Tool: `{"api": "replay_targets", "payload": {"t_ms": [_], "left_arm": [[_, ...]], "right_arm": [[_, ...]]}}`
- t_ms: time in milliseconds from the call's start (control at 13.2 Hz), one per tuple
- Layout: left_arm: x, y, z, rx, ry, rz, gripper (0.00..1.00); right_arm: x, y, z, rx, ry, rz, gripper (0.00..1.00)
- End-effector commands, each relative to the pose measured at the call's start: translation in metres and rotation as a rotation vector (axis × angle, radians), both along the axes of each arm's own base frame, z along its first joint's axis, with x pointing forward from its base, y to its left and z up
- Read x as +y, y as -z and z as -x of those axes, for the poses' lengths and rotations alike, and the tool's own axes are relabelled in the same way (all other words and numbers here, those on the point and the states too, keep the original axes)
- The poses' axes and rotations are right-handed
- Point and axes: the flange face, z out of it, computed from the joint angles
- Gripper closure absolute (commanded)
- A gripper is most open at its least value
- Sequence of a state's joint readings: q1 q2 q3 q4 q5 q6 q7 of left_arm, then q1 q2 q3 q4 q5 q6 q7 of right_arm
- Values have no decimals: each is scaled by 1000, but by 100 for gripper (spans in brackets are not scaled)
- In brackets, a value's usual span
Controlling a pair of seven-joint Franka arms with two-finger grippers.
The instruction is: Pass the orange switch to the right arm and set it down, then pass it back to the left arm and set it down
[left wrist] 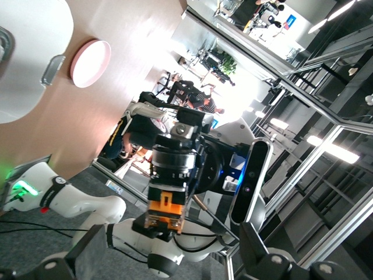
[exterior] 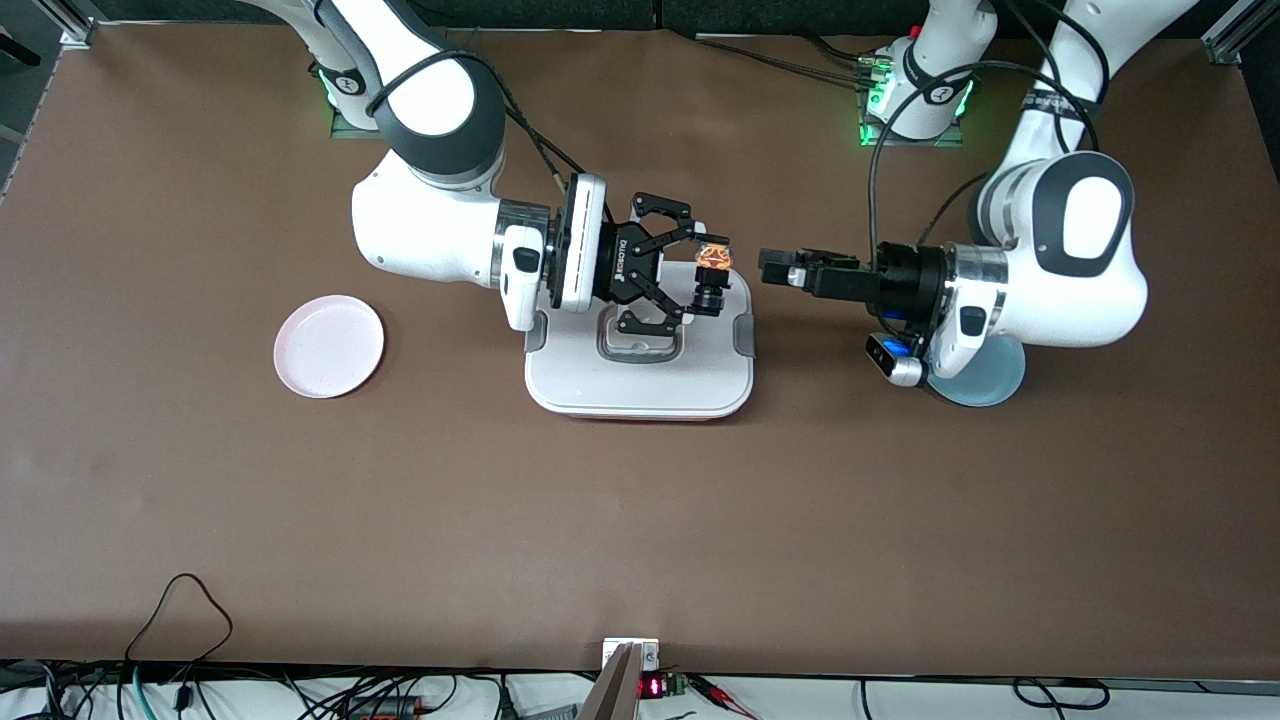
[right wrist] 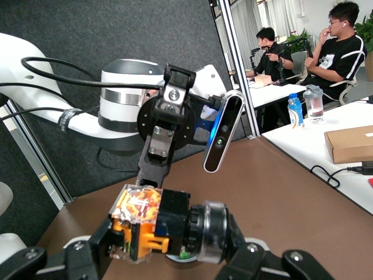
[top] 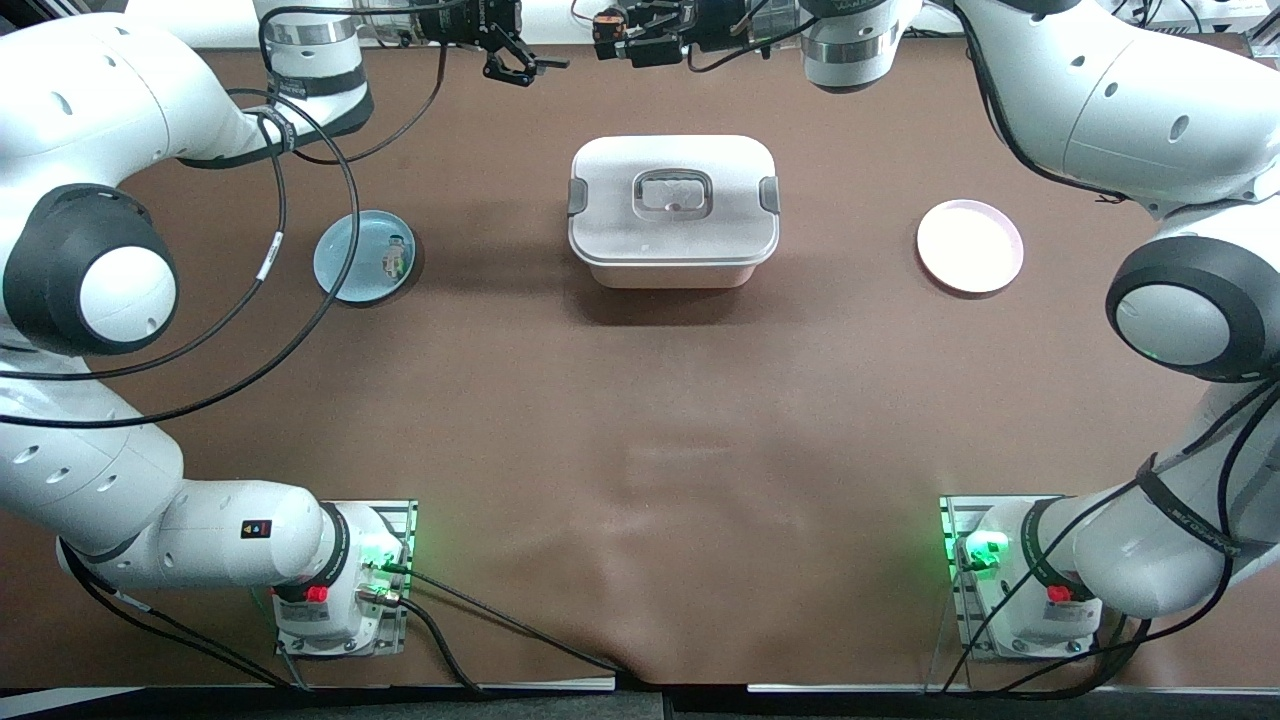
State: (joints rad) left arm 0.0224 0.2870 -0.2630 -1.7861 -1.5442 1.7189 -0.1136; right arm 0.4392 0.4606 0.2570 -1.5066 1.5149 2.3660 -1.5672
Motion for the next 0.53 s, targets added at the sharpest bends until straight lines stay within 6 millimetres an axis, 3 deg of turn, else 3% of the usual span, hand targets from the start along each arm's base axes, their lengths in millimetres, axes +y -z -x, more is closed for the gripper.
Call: {"api": "replay_targets", "payload": {"t_ms": [0, 152, 456], "left_arm": [[-12, -4, 10, 19, -40, -3, 0], [-36, -4, 17, 6, -52, -25, 0], [-48, -2, 19, -1, -70, -28, 0]], "right_arm": [[3, -3, -1, -17, 22, -19, 76], [2, -2, -2, -29, 20, -16, 76], [2, -1, -2, -30, 20, -16, 76]]}}
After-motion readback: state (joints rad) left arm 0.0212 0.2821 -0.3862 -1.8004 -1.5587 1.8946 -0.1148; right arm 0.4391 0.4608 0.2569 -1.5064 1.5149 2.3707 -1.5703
